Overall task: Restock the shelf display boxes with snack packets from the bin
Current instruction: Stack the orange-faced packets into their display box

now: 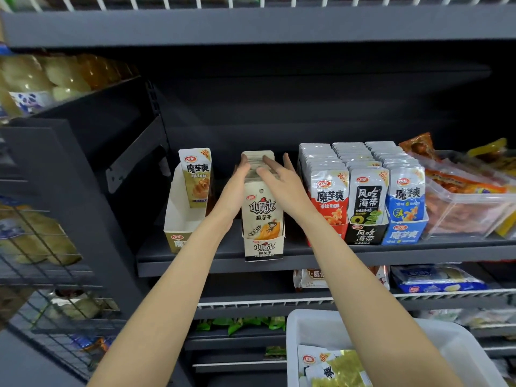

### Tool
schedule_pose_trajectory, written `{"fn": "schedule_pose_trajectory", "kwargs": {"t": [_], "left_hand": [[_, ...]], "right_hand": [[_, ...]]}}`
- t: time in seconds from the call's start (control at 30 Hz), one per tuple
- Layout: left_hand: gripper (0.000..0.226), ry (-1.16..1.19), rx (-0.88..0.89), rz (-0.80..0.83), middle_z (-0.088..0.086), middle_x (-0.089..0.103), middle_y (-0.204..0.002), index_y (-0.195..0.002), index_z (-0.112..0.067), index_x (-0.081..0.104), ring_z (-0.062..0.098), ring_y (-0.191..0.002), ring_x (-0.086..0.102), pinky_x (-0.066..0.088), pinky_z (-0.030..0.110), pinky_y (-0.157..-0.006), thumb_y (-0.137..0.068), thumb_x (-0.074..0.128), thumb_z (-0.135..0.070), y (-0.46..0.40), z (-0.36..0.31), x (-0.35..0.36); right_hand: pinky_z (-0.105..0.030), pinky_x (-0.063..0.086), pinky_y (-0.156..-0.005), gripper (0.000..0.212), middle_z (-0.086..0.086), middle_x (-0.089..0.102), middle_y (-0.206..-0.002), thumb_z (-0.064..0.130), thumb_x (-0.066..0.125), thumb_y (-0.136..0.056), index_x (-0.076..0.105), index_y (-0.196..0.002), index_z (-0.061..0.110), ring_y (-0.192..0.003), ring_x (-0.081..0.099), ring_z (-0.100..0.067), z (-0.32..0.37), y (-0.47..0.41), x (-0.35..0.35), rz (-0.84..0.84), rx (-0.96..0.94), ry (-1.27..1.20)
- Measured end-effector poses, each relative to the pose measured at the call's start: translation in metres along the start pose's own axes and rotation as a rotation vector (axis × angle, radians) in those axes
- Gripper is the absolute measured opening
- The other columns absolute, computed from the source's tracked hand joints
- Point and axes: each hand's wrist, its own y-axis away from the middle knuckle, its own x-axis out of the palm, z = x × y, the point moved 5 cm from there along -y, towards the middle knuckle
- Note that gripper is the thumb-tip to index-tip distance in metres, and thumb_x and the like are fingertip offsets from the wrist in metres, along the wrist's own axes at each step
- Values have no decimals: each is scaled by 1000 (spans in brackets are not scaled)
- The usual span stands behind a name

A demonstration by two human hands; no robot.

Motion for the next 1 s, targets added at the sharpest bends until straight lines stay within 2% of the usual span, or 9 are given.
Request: {"fn": "schedule_pose_trajectory", "kwargs": {"t": [0.13,0.27,0.33,0.47,0.57,0.67,0.83,0.93,1.0], "left_hand": [[32,164,34,44,-9,69,-105,-117,-33,57,7,-101,63,45,29,-95,-99,35,-47,-2,3,-3],[30,323,89,40,-26,66,-65,-88,-33,53,-12,-65,63,46,12,-63,-102,27,-38,6,4,2],[32,298,104,33,-25,64,-61,-84,-32,53,-12,-61,62,44,14,-64,-102,28,-39,2,-1,4],[35,291,108,54,-8,73,-85,-97,-24,64,8,-87,68,47,25,-78,-100,33,-41,-10,-1,5],[34,266,125,72,-9,73,-89,-102,-25,63,5,-87,68,51,20,-74,-101,33,-39,-6,3,8],[36,204,128,51,-6,71,-100,-113,-24,61,5,-91,67,49,21,-76,-100,33,-43,-1,2,5],[74,130,135,31,-8,45,-144,-145,-29,35,7,-130,43,28,33,-113,-81,51,-62,12,0,-7],[80,9,220,110,-23,33,-145,-150,-27,15,-12,-122,39,30,16,-105,-85,60,-41,28,7,-15],[98,-160,237,193,-31,31,-138,-151,-26,5,-13,-123,38,32,9,-96,-80,72,-24,35,20,-17]], "right_hand": [[-33,35,-109,68,3,30,-152,51,49,-92,17,-149,35,-134,38,-11,-8,3,2,102,64,-360],[-26,42,-101,64,7,50,-138,52,44,-94,23,-150,27,-117,55,-7,-18,1,2,47,134,-630],[-30,43,-102,68,0,52,-138,59,42,-92,29,-148,24,-120,55,-12,-14,0,6,81,162,-589],[-27,47,-95,55,-2,62,-125,56,35,-96,49,-135,20,-112,60,-13,-8,0,4,79,138,-560],[-31,46,-99,53,-1,62,-125,56,35,-96,52,-131,20,-114,59,-12,-8,4,3,60,98,-582],[-16,47,-84,42,11,64,-110,53,29,-98,56,-118,28,-100,61,2,-4,8,0,59,105,-494],[-15,29,-103,60,25,43,-133,56,25,-97,30,-146,21,-116,40,13,4,25,-16,17,24,-482],[-24,22,-113,77,18,29,-150,69,38,-85,22,-149,29,-135,28,4,-9,51,-22,61,-20,-468],[-26,21,-114,85,12,19,-156,60,54,-81,14,-150,30,-142,19,-2,-16,67,-22,101,-52,-426]]}}
